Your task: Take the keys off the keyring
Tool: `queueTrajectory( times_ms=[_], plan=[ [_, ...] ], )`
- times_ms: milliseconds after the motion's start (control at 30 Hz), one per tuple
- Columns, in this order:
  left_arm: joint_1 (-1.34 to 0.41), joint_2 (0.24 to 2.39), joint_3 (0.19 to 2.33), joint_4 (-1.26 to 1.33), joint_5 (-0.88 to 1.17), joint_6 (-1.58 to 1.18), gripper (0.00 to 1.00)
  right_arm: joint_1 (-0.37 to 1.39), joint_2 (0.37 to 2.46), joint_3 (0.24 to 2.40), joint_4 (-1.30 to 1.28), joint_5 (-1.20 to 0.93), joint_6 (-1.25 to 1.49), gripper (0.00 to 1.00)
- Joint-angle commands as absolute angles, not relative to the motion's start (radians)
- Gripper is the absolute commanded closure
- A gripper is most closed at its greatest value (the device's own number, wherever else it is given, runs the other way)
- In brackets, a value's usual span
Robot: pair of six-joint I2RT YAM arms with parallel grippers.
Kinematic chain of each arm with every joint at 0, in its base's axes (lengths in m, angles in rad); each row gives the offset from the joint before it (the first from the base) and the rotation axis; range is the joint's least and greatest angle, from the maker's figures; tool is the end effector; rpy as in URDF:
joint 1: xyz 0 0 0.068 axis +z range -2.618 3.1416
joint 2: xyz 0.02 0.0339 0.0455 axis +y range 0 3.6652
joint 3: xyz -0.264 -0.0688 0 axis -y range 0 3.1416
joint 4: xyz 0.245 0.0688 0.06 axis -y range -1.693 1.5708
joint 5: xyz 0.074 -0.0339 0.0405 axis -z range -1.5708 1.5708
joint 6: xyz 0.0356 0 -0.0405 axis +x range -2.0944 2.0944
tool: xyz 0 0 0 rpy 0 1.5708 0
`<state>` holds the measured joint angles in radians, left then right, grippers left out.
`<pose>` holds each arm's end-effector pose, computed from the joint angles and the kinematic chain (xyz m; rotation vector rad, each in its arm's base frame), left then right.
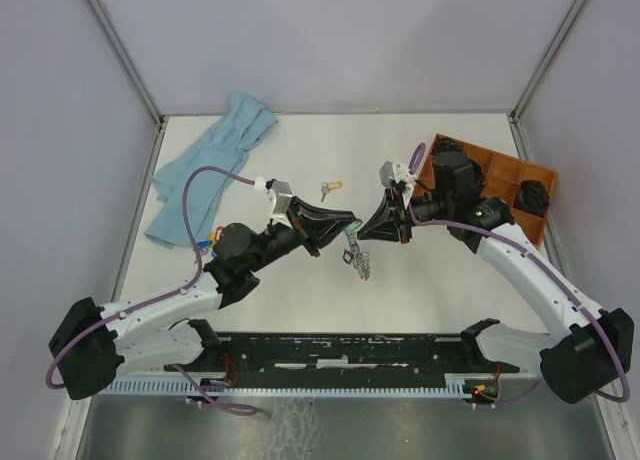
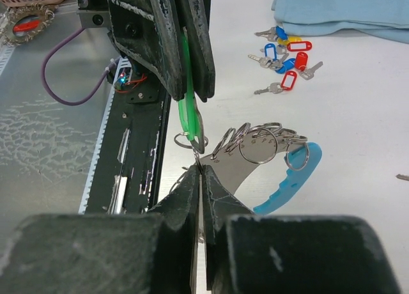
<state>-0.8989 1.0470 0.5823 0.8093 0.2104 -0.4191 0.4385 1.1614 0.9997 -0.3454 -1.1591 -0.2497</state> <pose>0.1413 -0.1896 0.3227 0.5073 1.2382 -1.2622 0.2066 0.1329 0.3326 -1.2901 1.4957 1.3033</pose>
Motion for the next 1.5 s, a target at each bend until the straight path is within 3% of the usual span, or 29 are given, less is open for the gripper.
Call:
queueTrajectory(
  times_ms=[0,433,733,867,1100,1300,1467],
  plan=[
    [-0.903,1.039,0.601,0.887,0.186,-0.431,0.97,0.442,1.16,1.026,-0.368,-1.172,-0.29,0.94],
    [-0.905,1.076,0.644,0.794,0.208,-0.385,0.97,0.48,1.234,1.234,-0.838,-1.033,-0.613,0.98],
    [-0.914,1.128,0.672,0.776,0.241,-0.38,0.97,0.503,1.287,1.295,-0.945,-0.961,-0.663,0.97],
    [-0.915,1.114,0.667,0.775,0.234,-0.376,0.97,0.502,1.274,1.287,-0.935,-0.973,-0.661,0.77],
    [-0.916,1.089,0.651,0.776,0.252,-0.357,0.97,0.469,1.247,1.288,-0.955,-1.031,-0.68,0.56],
    [-0.916,1.063,0.655,0.734,0.295,-0.302,0.97,0.438,1.218,1.282,-0.945,-1.129,-0.661,0.44],
    [-0.915,1.05,0.659,0.724,0.325,-0.278,0.97,0.426,1.186,1.219,-0.774,-1.169,-0.49,0.39]
  ],
)
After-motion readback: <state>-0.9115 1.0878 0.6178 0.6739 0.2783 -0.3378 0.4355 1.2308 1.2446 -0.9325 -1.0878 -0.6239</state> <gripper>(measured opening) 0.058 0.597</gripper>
